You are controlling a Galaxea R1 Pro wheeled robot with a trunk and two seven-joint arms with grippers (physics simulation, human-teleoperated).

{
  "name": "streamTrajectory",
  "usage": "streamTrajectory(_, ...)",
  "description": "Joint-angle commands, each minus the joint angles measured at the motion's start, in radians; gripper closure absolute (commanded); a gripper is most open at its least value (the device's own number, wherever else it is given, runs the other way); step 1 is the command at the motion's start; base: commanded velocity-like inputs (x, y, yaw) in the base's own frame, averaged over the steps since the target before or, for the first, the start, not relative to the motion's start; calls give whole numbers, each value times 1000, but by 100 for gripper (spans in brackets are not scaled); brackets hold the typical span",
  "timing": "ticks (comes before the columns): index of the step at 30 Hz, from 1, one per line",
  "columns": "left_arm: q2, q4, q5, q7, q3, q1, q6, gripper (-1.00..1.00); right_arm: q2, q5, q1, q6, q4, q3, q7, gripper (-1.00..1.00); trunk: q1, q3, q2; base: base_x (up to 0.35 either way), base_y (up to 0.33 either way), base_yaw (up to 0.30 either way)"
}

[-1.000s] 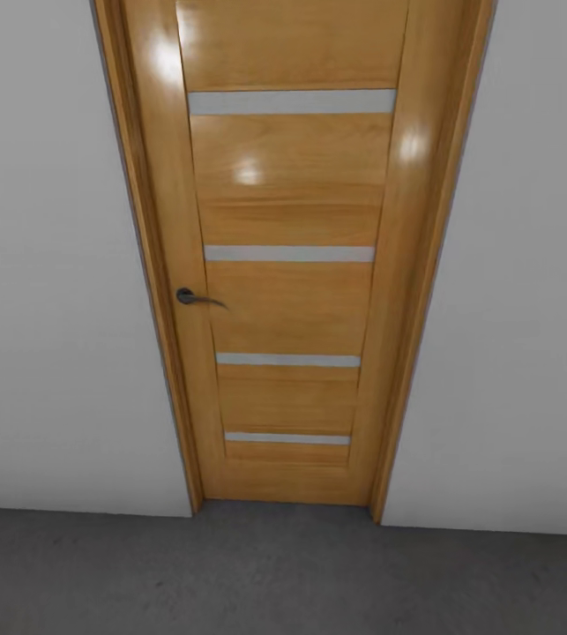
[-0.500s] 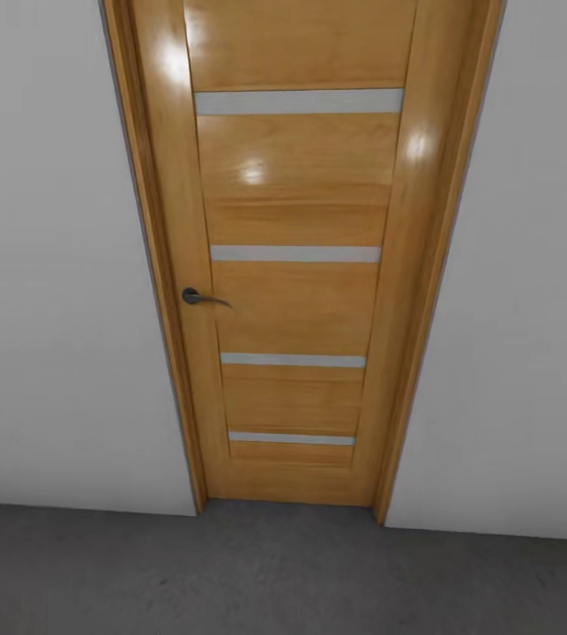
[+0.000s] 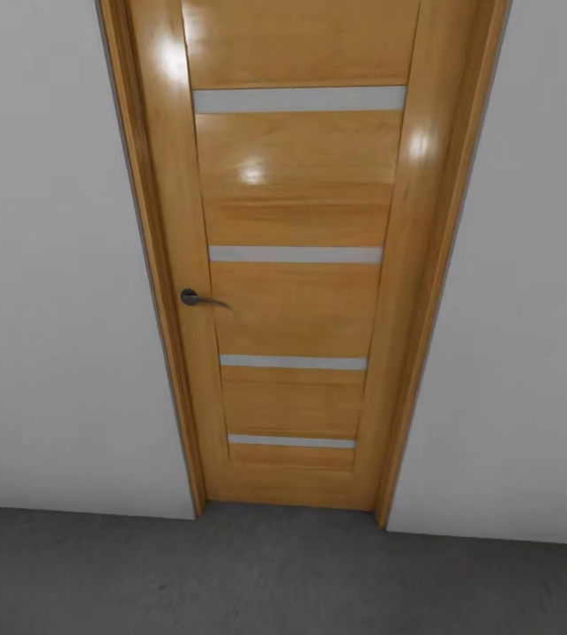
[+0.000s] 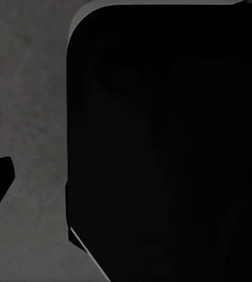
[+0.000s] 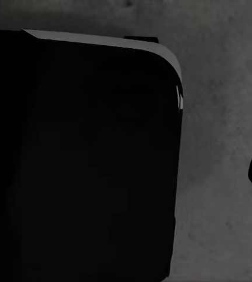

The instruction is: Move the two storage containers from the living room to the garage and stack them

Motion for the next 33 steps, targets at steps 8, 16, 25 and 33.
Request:
streamTrajectory(8,1,0,6,0,0,0,-2,-100,1,3,0,-3,0,0,1,-100,0,-1,0,63,0,0)
streamTrajectory(16,1,0,7,0,0,0,-2,-100,2,0,0,-3,0,-1,0,-100,0,-1,0,4,0,0)
streamTrajectory(25,4,-62,7,2,2,0,0,-100,-119,-1,-5,149,-334,-11,-35,-100,0,-1,0,0,0,0)
streamTrajectory(33,4,-67,8,1,3,0,0,-100,-145,25,-278,302,-466,-6,-46,-100,0,-1,0,0,0,0)
